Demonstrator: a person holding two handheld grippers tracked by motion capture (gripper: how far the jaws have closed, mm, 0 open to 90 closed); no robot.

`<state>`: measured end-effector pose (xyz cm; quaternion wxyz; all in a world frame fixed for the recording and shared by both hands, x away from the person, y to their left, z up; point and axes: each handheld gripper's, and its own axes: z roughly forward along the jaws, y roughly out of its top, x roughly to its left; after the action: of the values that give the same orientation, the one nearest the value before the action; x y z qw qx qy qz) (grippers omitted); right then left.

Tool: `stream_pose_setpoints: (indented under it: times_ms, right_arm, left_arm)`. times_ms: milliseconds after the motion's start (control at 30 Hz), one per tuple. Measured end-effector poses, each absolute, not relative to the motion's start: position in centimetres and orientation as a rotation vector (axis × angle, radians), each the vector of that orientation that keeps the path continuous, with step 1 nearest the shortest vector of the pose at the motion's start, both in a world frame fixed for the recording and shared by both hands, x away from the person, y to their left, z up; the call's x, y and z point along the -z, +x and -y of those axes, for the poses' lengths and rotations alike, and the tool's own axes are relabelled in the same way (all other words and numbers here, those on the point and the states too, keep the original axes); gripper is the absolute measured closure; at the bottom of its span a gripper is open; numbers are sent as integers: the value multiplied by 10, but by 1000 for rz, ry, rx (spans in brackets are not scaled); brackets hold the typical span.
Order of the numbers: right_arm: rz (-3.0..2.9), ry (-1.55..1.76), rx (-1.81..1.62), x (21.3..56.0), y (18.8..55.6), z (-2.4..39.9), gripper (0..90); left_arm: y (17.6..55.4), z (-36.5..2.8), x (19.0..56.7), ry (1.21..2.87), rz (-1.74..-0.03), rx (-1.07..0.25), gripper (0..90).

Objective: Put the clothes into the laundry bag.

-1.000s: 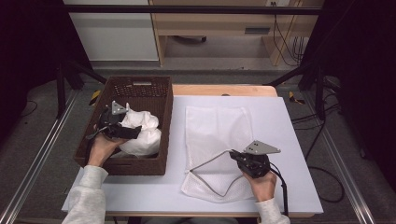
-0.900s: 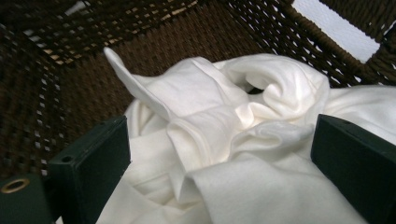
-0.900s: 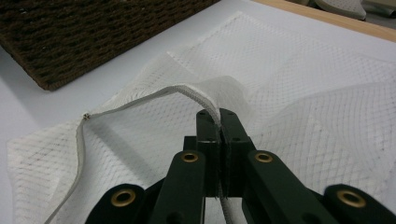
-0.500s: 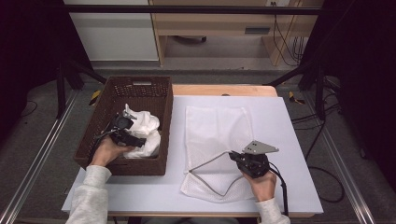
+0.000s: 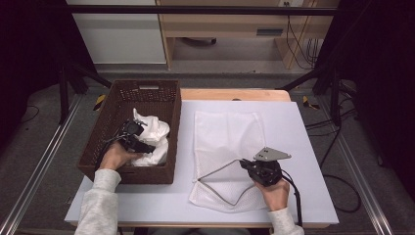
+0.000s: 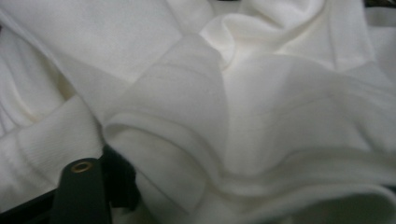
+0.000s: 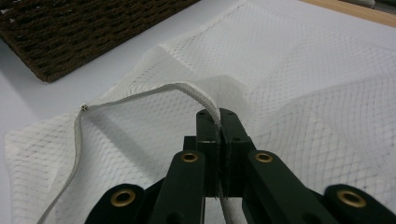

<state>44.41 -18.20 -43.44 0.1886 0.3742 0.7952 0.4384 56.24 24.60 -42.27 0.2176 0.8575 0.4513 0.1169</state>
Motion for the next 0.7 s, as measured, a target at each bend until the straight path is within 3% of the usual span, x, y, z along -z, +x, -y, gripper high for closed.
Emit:
stream_pose_setpoints:
  times_ms: [33, 167, 433, 700]
  right_arm:
    - [-2235, 1059, -1235, 435, 444, 183, 884]
    - [-2240, 1067, -1230, 436, 445, 184, 883]
    - [-2231, 1078, -1230, 436, 445, 187, 884]
    - [-2218, 1080, -1238, 434, 444, 190, 884]
  left_arm:
    - [562, -245, 422, 2380, -1251, -323, 455]
    - [560, -243, 419, 2394, -1260, -339, 589]
    - [555, -247, 411, 2329, -1264, -379, 643]
    - [540, -253, 396, 2165, -1217, -593, 653]
